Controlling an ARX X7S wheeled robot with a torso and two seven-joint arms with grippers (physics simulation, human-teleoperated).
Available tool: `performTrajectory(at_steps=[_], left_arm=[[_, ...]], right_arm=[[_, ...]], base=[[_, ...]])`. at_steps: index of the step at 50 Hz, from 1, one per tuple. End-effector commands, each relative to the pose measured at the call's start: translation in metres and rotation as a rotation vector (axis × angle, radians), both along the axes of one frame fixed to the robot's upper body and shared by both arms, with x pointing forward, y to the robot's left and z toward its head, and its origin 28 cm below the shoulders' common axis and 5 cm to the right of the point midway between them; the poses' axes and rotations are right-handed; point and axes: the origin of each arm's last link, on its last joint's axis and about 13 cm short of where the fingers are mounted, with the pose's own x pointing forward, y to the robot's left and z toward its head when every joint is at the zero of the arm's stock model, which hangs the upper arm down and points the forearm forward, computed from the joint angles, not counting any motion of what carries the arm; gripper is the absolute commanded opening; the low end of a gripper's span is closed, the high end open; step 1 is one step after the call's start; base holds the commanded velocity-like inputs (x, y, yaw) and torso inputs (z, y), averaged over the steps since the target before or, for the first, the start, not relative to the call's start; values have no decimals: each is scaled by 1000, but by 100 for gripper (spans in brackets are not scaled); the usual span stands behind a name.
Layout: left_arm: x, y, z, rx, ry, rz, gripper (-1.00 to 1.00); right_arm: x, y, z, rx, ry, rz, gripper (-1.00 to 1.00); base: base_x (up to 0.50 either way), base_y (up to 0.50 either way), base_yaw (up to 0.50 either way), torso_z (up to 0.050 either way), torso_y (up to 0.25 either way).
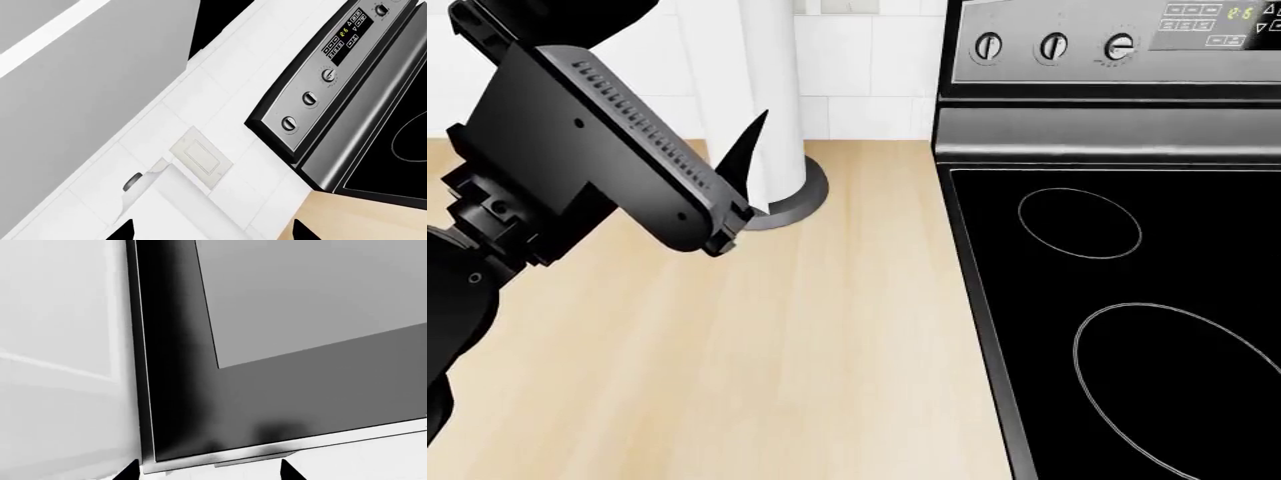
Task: Pick the cherry, apricot from the counter and place them in the cabinet. Then close the cabinet.
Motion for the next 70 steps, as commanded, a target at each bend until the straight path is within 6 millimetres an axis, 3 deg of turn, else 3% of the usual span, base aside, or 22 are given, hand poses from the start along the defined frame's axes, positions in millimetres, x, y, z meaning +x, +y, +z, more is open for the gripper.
performTrajectory(at_steps=[1, 17, 33, 48, 59, 70], left_arm=[[0, 0, 0, -1, 0, 1, 100], [2, 1, -2, -2, 2, 3, 100], [1, 1, -3, -2, 4, 5, 100], [2, 2, -4, -5, 5, 10, 100], [2, 2, -5, -9, 6, 10, 100], [1, 2, -5, -10, 7, 12, 100]], right_arm=[[0, 7, 19, 6, -73, 52, 100], [7, 19, 45, 68, -182, 144, 100], [21, 28, 58, 245, -281, 388, 100], [21, 38, 73, 338, -388, 673, 100], [26, 52, 86, 291, -390, 832, 100], [35, 68, 93, 221, -318, 863, 100]], base=[[0, 0, 0, 0, 0], [0, 0, 0, 0, 0], [0, 0, 0, 0, 0], [0, 0, 0, 0, 0], [0, 0, 0, 0, 0], [0, 2, 2, 0, 0]])
